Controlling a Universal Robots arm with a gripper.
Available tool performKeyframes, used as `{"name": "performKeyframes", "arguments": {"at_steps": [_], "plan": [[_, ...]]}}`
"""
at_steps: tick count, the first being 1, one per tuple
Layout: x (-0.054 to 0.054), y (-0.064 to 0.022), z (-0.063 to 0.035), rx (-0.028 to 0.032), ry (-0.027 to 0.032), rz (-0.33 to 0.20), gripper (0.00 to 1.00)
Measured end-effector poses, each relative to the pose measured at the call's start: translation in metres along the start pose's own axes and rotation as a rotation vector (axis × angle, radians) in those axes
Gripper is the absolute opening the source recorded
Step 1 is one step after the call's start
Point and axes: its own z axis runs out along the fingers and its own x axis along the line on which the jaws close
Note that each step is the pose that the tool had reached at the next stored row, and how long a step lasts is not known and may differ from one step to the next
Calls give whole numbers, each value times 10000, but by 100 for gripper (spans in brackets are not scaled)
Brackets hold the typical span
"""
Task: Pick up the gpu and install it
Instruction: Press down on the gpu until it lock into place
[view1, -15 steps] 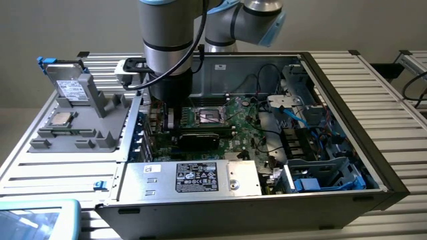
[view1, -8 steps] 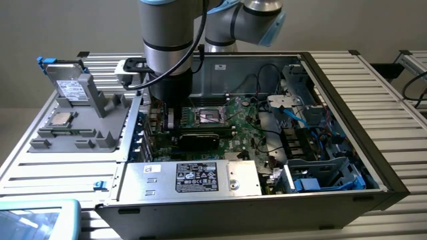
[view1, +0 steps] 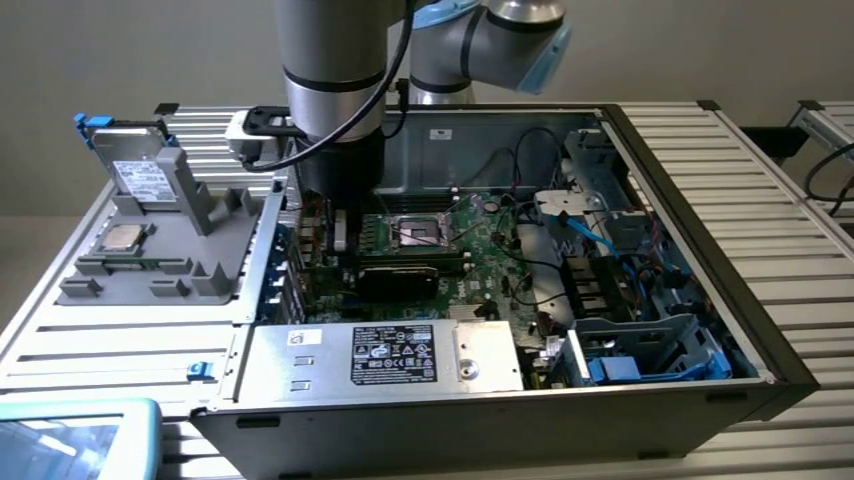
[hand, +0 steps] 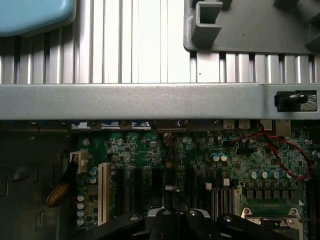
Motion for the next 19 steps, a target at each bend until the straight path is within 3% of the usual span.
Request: {"name": "performKeyframes", "arguments": {"at_steps": [5, 19], "plan": [[-2, -27, -4, -3, 6, -2, 12], [-17, -655, -37, -37, 6, -25, 12]]}}
